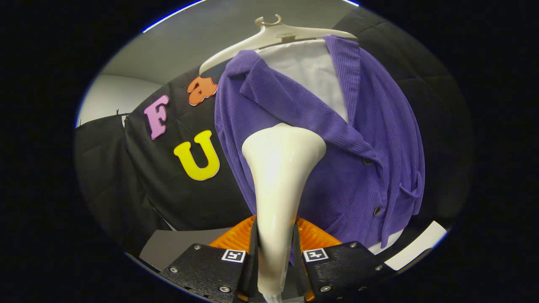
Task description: Iron the clothes twice with a garment steamer, once on the left side and once on the right side.
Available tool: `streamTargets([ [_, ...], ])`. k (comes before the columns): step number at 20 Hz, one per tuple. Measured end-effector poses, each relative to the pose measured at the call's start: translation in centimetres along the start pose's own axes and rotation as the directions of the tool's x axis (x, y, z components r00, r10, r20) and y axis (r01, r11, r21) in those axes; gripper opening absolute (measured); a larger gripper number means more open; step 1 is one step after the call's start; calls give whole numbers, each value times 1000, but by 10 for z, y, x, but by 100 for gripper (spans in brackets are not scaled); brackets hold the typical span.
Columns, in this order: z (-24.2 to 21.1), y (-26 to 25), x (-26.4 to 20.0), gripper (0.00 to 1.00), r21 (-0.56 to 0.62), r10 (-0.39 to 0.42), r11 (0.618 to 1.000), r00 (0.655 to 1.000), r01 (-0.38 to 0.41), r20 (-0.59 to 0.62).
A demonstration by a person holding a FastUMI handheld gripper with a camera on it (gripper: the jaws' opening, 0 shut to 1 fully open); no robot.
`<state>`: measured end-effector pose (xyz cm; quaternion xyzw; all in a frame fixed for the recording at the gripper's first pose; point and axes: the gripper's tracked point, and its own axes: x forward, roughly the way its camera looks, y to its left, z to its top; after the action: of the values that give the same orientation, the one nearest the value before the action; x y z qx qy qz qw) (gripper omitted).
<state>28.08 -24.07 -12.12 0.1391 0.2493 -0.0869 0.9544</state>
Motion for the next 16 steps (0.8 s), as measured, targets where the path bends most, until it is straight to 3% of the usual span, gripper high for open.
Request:
streamTargets([
  [7, -77, -45, 1, 35, 38, -47, 998, 991, 52, -128],
  [16, -149, -60, 17, 36, 55, -90, 993, 965, 106, -245],
])
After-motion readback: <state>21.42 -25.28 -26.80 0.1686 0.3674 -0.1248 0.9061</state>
